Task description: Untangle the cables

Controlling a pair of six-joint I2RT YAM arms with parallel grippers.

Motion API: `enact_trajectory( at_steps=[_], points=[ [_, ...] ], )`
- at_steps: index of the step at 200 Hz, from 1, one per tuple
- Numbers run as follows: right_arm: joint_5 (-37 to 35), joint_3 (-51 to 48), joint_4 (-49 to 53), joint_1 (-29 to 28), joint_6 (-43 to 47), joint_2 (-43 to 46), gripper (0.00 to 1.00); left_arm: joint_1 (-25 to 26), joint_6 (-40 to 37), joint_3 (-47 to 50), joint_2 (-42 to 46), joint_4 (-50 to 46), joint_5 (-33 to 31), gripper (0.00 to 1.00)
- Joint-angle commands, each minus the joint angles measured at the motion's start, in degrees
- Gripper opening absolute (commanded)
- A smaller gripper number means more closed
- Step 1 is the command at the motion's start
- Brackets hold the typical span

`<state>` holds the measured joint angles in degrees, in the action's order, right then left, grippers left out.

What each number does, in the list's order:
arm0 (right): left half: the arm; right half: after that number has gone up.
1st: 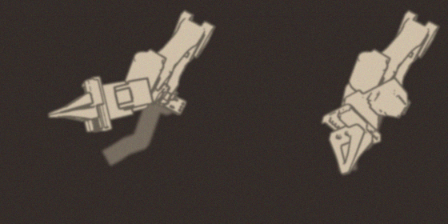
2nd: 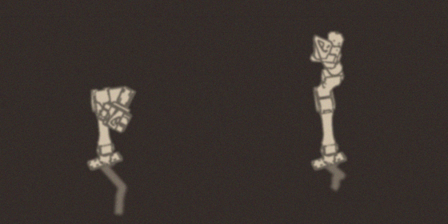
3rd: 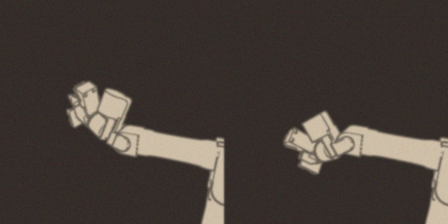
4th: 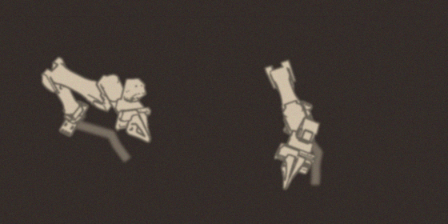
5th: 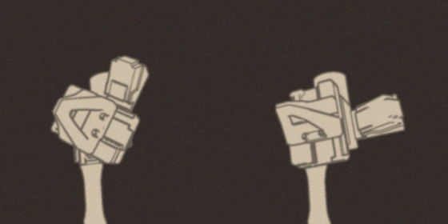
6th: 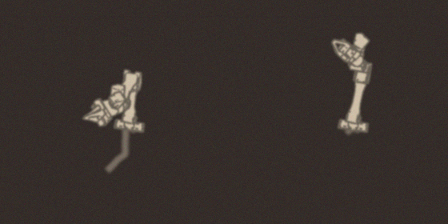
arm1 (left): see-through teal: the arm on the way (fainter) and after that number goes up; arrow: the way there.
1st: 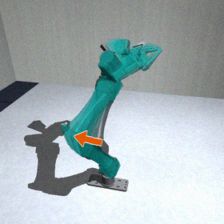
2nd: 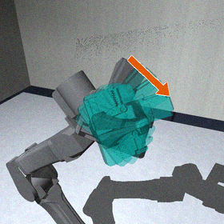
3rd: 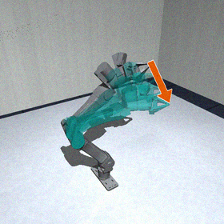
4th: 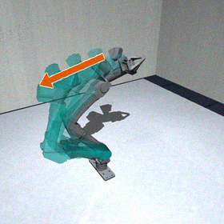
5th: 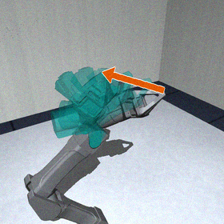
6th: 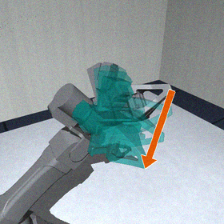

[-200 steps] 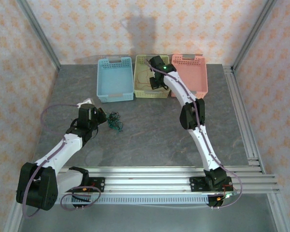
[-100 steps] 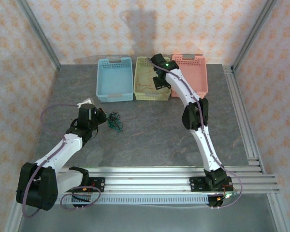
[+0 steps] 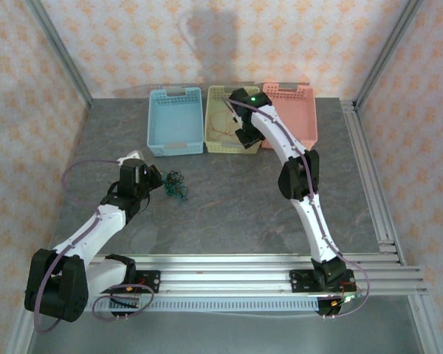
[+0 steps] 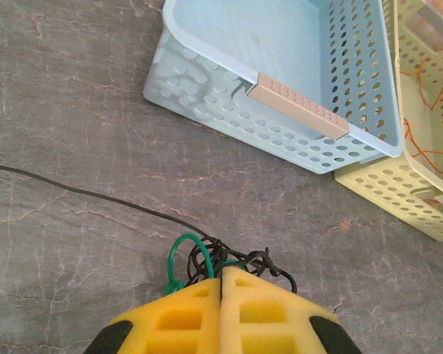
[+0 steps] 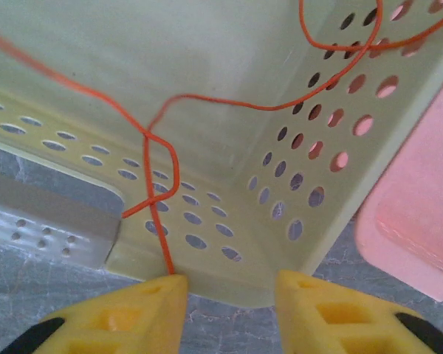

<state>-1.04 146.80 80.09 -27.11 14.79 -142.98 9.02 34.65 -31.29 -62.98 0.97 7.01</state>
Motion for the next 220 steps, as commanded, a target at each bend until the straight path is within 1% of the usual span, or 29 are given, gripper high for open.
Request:
enact_trajectory(
  at_steps=[1, 20, 43, 61, 84, 105, 114, 134, 143, 147, 156, 171, 177, 181, 183, 184, 191, 201, 210, 220],
  points=[
    [3.4, -3.1, 4.8, -0.8, 0.7, 3.8, 0.48, 0.4, 0.4, 0.8, 1.1, 1.2, -1.6, 0.00],
    [5.4, -5.9, 6.3, -1.4, 1.5, 5.0, 0.54, 0.4, 0.4, 0.9, 1.3, 1.2, -1.6, 0.00],
    [5.1, -11.6, 6.5, -1.9, 2.3, 6.7, 0.56, 0.4, 0.4, 0.9, 1.3, 1.3, -1.7, 0.00],
    [3.6, -14.9, 3.3, -1.9, 1.7, 8.8, 0.54, 0.4, 0.4, 0.9, 1.3, 1.3, -1.7, 0.00],
    [8.4, -18.0, -2.0, -1.9, 1.0, 12.6, 0.54, 0.4, 0.4, 1.0, 1.5, 1.2, -1.8, 0.00],
    [10.7, -18.3, -6.3, -1.9, -0.9, 15.5, 0.52, 0.4, 0.4, 1.0, 1.6, 1.2, -1.7, 0.00],
    [11.2, -18.5, -8.4, -1.8, -1.9, 16.7, 0.48, 0.4, 0.5, 1.0, 1.6, 1.2, -1.9, 0.00],
    [12.3, -19.8, -13.5, -1.5, -4.2, 19.2, 0.34, 0.4, 0.5, 1.1, 1.5, 1.2, -1.8, 0.00],
    [12.2, -20.5, -15.4, -1.4, -5.1, 20.0, 0.27, 0.4, 0.5, 1.1, 1.5, 1.2, -1.9, 0.00],
    [12.0, -21.0, -16.4, -1.4, -5.4, 20.4, 0.19, 0.4, 0.5, 1.1, 1.5, 1.2, -1.8, 0.00],
    [10.6, -22.2, -18.8, -1.2, -6.5, 21.1, 0.12, 0.4, 0.5, 1.1, 1.6, 1.3, -1.9, 0.00],
    [9.4, -24.8, -22.8, -0.7, -7.8, 22.1, 0.09, 0.4, 0.5, 1.1, 1.5, 1.2, -1.9, 0.00],
    [8.8, -25.9, -24.5, -0.6, -8.6, 22.4, 0.09, 0.4, 0.5, 1.1, 1.5, 1.3, -1.9, 0.00],
    [8.4, -26.5, -25.6, -0.4, -9.2, 22.6, 0.12, 0.4, 0.6, 1.1, 1.5, 1.3, -1.8, 0.00],
    [8.4, -26.9, -26.2, -0.3, -9.4, 22.6, 0.14, 0.3, 0.5, 1.1, 1.5, 1.4, -1.9, 0.00],
    [8.4, -27.0, -26.4, -0.2, -9.4, 22.7, 0.17, 0.3, 0.5, 1.1, 1.5, 1.3, -1.9, 0.00],
    [8.7, -28.0, -27.7, 0.0, -9.9, 22.7, 0.28, 0.4, 0.5, 1.1, 1.5, 1.3, -1.9, 0.00],
    [8.8, -28.6, -28.2, 0.1, -10.2, 22.5, 0.38, 0.3, 0.6, 1.1, 1.5, 1.3, -1.8, 0.00],
    [9.5, -28.9, -27.9, 0.2, -10.0, 21.8, 0.43, 0.4, 0.5, 1.1, 1.5, 1.3, -1.8, 0.00],
    [10.2, -28.2, -26.3, 0.2, -9.8, 20.6, 0.45, 0.4, 0.5, 1.1, 1.5, 1.3, -1.8, 0.00]
  ],
)
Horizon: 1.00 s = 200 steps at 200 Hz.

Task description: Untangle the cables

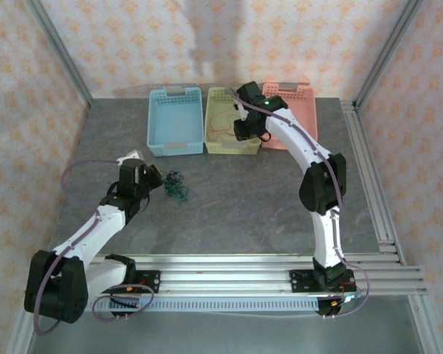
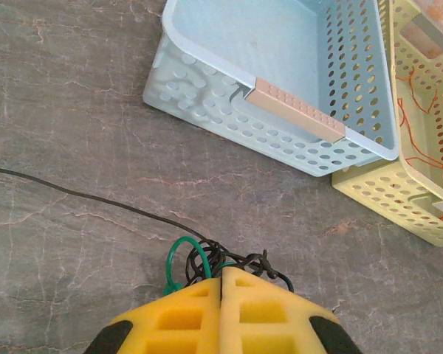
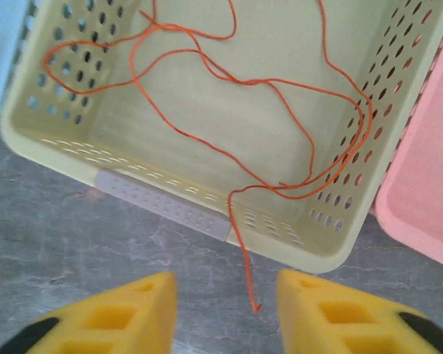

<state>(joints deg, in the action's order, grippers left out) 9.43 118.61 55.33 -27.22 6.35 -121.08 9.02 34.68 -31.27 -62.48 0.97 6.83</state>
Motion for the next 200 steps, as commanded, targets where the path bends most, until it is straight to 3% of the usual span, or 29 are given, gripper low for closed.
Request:
enact_trajectory(
  at_steps=[1, 127, 147, 200],
  points=[
    [-0.3, 0.1, -1.3, 0.3, -1.3, -1.5, 0.45, 0.4, 0.5, 1.0, 1.0, 1.3, -1.6, 0.00],
    [-4.0, -4.2, 2.4, 0.0, -0.1, -6.1, 0.36, 0.4, 0.5, 1.0, 1.0, 1.2, -1.7, 0.00],
    [-5.3, -4.0, 2.3, -0.1, 0.1, -6.5, 0.31, 0.4, 0.6, 1.1, 1.1, 1.3, -1.7, 0.00],
    [-5.0, -3.7, 0.9, -0.6, -0.2, -4.5, 0.05, 0.3, 0.5, 1.1, 1.2, 1.3, -1.8, 0.00]
  ],
)
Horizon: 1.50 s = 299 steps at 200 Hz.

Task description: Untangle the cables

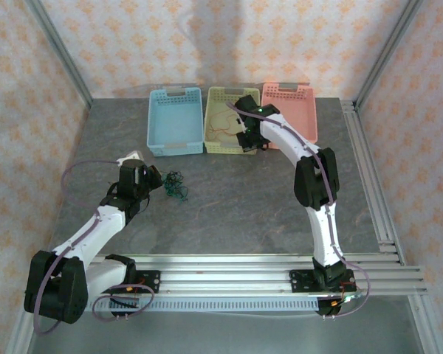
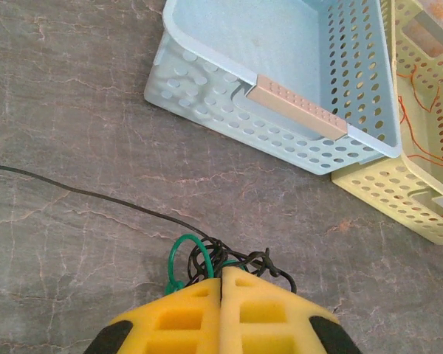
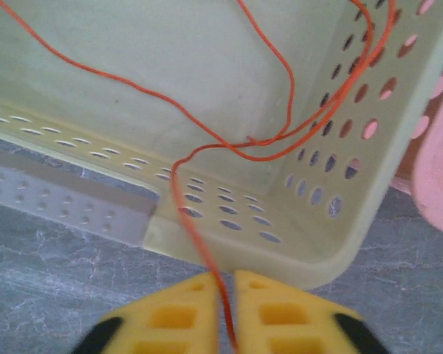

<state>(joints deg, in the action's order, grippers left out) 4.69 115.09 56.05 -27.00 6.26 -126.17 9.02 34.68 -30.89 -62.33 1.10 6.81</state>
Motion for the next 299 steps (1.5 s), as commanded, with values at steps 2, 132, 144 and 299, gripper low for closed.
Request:
enact_trajectory(
  at_steps=[2, 132, 144, 299],
  points=[
    [-0.2, -0.1, 0.2, -0.8, -0.2, 0.6, 0.05, 0.4, 0.5, 0.7, 1.1, 1.2, -1.8, 0.00],
    [-5.3, 11.5, -15.0, -0.2, -7.4, -4.9, 0.00, 0.4, 0.6, 0.6, 0.8, 1.1, -1.8, 0.00],
    [-6.6, 13.7, -16.1, -0.2, -7.8, -7.6, 0.00, 0.4, 0.6, 0.7, 0.8, 1.1, -1.8, 0.00],
    [26.5, -61.7, -99.6, -2.7, -0.5, 30.5, 0.51, 3.5, -3.3, 6.2, 9.2, 10.8, 8.1, 0.00]
  ],
)
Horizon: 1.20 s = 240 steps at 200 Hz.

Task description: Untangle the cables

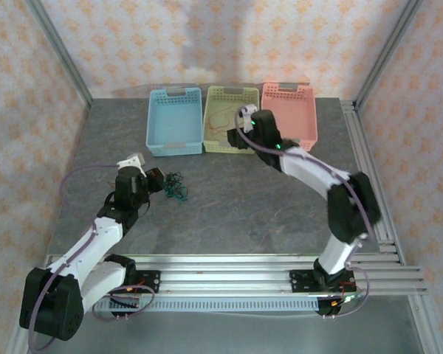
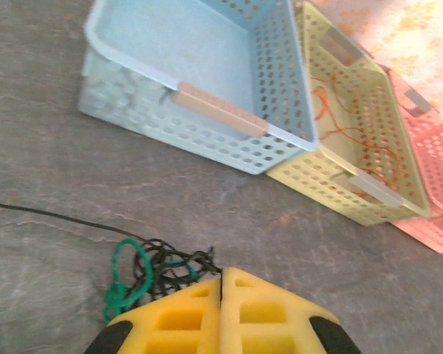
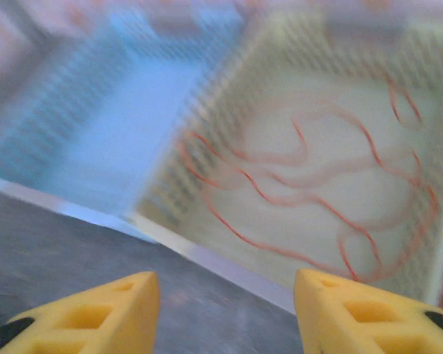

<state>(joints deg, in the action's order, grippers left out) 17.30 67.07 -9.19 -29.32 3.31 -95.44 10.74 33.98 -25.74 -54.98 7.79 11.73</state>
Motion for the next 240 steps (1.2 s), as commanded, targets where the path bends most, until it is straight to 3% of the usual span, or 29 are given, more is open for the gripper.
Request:
enact_trajectory(
  at_steps=[1, 23, 61, 98, 136, 189, 240],
  points=[
    [14.2, -14.1, -34.9, -0.5, 2.4, -0.4, 0.51, 1.9, -2.7, 1.1, 1.9, 4.2, 3.2, 0.00],
    [21.6, -17.9, -43.8, -1.9, 1.0, -5.0, 0.50, 3.5, -3.0, 1.4, 3.2, 4.2, 2.7, 0.00],
    [30.1, -13.8, -46.3, -7.4, 2.4, -16.4, 0.50, 3.5, -3.0, 1.1, 3.2, 3.4, 1.7, 0.00],
    [29.9, -5.2, -29.0, -13.6, 8.0, -21.3, 0.51, 3.5, -2.8, 0.8, 2.9, 1.7, -0.8, 0.00],
    [29.4, 0.9, -14.1, -15.6, 8.4, -25.0, 0.49, 3.6, -2.1, 0.8, 3.1, 0.9, -2.9, 0.00],
    [26.5, 4.3, -7.5, -17.6, 9.0, -27.6, 0.47, 3.6, -1.9, 0.8, 3.1, 0.6, -3.2, 0.00],
    [25.6, 7.9, -2.7, -18.4, 9.2, -29.7, 0.37, 3.6, -1.9, 0.8, 3.2, 0.5, -3.2, 0.00]
  ],
)
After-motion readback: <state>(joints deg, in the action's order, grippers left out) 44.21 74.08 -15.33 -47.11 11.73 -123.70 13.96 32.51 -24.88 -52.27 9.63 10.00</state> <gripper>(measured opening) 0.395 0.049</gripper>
